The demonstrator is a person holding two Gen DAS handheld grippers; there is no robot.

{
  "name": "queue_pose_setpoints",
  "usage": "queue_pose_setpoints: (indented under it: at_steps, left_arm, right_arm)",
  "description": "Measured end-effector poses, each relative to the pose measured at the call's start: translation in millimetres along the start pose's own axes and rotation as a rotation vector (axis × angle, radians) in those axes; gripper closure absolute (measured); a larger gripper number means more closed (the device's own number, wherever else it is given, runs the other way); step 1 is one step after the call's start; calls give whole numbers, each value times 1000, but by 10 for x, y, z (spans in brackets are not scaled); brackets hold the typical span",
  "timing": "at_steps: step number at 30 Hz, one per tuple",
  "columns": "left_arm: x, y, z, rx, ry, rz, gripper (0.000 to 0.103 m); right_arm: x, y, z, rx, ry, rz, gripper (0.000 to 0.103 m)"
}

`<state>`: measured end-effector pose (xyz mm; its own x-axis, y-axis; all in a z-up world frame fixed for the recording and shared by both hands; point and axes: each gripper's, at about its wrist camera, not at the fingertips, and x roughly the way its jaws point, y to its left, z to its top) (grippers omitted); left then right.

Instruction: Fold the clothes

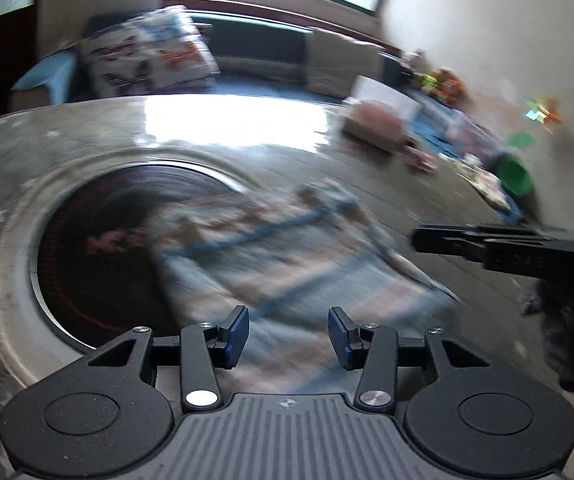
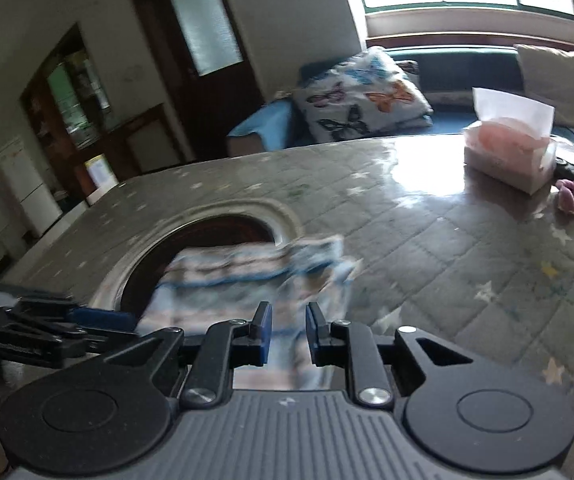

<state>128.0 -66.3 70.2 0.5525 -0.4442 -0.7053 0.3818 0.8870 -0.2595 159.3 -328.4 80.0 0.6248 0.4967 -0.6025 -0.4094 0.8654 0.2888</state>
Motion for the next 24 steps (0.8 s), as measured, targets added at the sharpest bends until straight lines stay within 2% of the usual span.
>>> queue_pose_setpoints:
  at_steps: [2,7,12,17,19,24]
  left_arm:
    - [1,-74,-106,20,14,-28,57]
    - [49,-117,-304,54,46,-11,58]
    - [78,10,-425,47,68,5,61]
    - [-14,75,-357,25,46,0,61]
    - [-2,124,-317,7,36,6,61]
    - [94,290,-255,-47,57,29,62]
  right_arm:
    - [-94,91,-106,-23,6,17,85]
    - [-95,213,-358,-68,33,12,84]
    - [4,151,-502,-47,53,-8,82]
    - [-28,162,-469,-56,40,-13,78]
    - [-36,193,-411,-69,22,-12,68]
    - [116,222,-413,-75,57,-12,68]
